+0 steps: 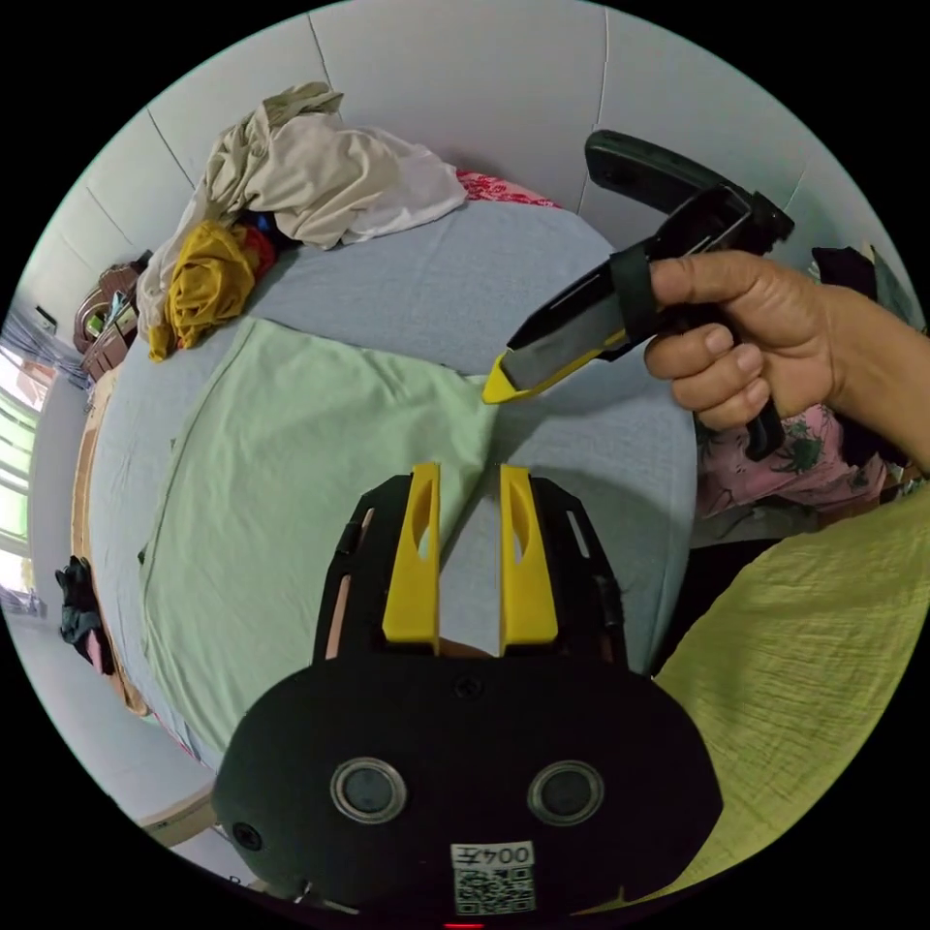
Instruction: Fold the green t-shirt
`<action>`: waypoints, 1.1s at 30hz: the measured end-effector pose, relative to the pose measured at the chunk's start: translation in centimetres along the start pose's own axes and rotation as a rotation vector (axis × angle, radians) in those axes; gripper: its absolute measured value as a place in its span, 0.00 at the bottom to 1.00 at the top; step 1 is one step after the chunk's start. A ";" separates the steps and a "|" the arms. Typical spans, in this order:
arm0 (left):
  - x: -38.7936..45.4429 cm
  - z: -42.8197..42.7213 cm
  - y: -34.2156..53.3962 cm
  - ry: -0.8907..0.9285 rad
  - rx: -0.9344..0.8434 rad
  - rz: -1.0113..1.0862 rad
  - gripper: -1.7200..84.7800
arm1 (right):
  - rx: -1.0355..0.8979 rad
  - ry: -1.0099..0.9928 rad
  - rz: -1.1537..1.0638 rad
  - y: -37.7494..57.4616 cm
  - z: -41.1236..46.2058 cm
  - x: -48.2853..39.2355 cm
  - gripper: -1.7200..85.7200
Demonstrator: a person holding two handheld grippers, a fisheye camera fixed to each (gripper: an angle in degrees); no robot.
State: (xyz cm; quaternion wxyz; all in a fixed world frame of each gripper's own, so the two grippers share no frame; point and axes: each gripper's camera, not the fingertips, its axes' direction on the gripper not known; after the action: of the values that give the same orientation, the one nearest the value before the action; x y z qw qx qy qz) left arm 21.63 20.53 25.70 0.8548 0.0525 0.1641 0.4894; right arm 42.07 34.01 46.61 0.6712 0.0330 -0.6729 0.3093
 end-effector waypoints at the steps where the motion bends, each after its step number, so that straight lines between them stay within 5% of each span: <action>1: 0.1 0.1 -0.1 0.006 0.001 -0.007 0.13 | -0.012 0.028 -0.003 -0.3 0.0 0.3 0.03; 8: 0.3 0.1 0.5 0.006 -0.005 -0.120 0.13 | -0.076 0.171 -0.016 -2.3 0.6 1.7 0.03; 18: 3.5 0.5 -1.8 -0.080 0.055 -0.064 0.14 | -0.072 0.125 -0.082 -5.3 -2.1 -1.7 0.03; 25: 4.1 0.9 -2.9 -0.158 0.061 -0.100 0.07 | -0.091 0.057 -0.086 -7.6 -3.1 -0.8 0.04; 33: 1.2 -2.6 -1.2 -0.033 0.125 -0.250 0.03 | -0.048 -0.174 0.031 -13.1 -4.0 4.6 0.16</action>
State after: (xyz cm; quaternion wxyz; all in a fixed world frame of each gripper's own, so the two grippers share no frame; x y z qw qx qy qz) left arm 22.28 20.80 22.66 0.9067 0.0930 0.1856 0.3672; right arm 51.15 26.96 55.38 0.6060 0.0331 -0.7362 0.2995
